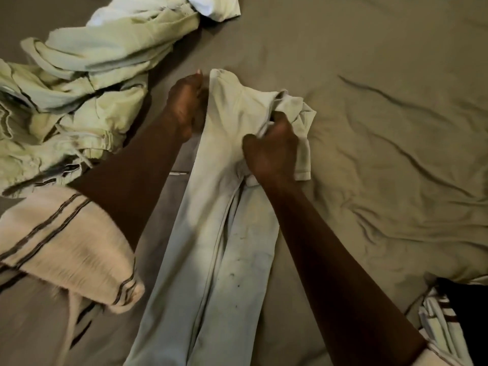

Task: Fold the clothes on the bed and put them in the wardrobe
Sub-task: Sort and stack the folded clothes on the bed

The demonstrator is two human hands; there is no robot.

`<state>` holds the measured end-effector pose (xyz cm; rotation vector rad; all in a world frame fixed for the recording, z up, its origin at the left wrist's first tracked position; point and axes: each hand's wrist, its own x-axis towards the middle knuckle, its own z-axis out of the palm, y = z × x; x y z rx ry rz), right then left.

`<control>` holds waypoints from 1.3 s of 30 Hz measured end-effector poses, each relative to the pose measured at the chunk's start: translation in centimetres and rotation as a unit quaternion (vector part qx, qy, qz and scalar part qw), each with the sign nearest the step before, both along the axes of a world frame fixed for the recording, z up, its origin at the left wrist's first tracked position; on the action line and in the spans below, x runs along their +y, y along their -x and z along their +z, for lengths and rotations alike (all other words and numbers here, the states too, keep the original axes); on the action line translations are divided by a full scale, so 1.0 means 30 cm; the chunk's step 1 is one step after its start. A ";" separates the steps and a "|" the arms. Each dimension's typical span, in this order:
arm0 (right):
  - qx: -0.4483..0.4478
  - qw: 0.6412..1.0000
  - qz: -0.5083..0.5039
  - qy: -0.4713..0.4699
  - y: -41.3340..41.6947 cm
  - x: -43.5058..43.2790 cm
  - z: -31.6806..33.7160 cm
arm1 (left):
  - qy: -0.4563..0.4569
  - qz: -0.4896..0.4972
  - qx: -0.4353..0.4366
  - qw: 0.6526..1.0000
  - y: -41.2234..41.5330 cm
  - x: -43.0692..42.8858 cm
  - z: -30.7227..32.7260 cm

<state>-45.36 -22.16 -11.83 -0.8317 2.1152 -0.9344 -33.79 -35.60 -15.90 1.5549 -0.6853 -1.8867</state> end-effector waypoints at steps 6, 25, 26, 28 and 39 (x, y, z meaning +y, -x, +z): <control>-0.033 0.993 0.089 -0.065 -0.084 -0.056 -0.024 | 0.103 0.106 -0.109 0.983 -0.169 0.234 -0.018; -0.056 0.981 0.025 -0.186 -0.299 0.484 -0.129 | 0.167 -0.183 -0.463 0.851 -0.467 0.902 -0.041; -0.077 0.978 0.038 -0.190 -0.320 0.511 -0.125 | 0.148 -0.203 -0.460 0.852 -0.485 0.920 -0.036; -0.126 0.967 0.057 -0.213 -0.354 0.564 -0.133 | 0.094 -0.249 -0.462 0.846 -0.521 0.944 -0.031; -0.235 0.932 0.107 -0.254 -0.490 0.841 -0.123 | 0.036 -0.310 -0.434 0.845 -0.719 1.221 -0.009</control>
